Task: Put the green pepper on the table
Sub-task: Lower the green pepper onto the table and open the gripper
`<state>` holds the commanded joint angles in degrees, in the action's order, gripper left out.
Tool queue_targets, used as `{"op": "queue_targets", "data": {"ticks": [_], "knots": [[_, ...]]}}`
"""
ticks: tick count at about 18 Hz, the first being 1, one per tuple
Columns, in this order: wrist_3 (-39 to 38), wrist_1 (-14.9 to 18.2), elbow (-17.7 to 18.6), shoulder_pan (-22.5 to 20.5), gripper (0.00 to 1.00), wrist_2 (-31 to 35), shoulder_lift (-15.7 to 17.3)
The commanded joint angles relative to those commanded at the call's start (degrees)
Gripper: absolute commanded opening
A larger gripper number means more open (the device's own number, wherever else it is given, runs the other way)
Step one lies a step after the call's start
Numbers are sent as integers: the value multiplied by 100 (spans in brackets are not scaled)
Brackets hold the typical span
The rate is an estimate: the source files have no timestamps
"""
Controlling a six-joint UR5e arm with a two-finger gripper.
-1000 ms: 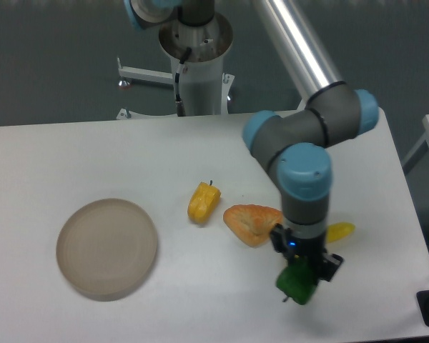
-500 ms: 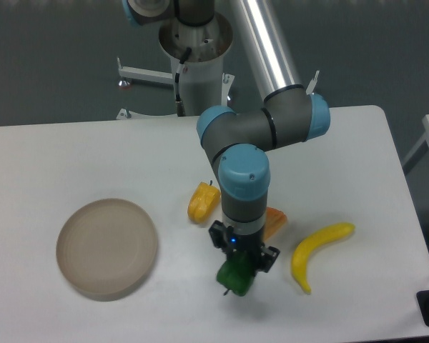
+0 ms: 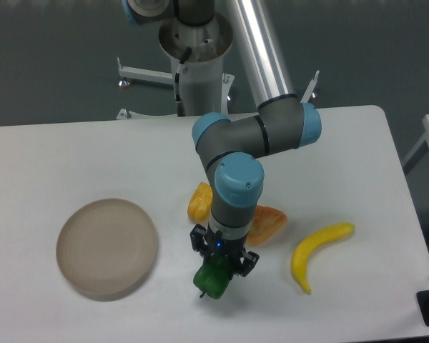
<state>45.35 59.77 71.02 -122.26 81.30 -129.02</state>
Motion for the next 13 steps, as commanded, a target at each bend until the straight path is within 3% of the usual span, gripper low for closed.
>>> {"op": "queue_targets", "data": {"ticks": [13], "knots": [[378,-176,26,-88,40,-53,-158]]}}
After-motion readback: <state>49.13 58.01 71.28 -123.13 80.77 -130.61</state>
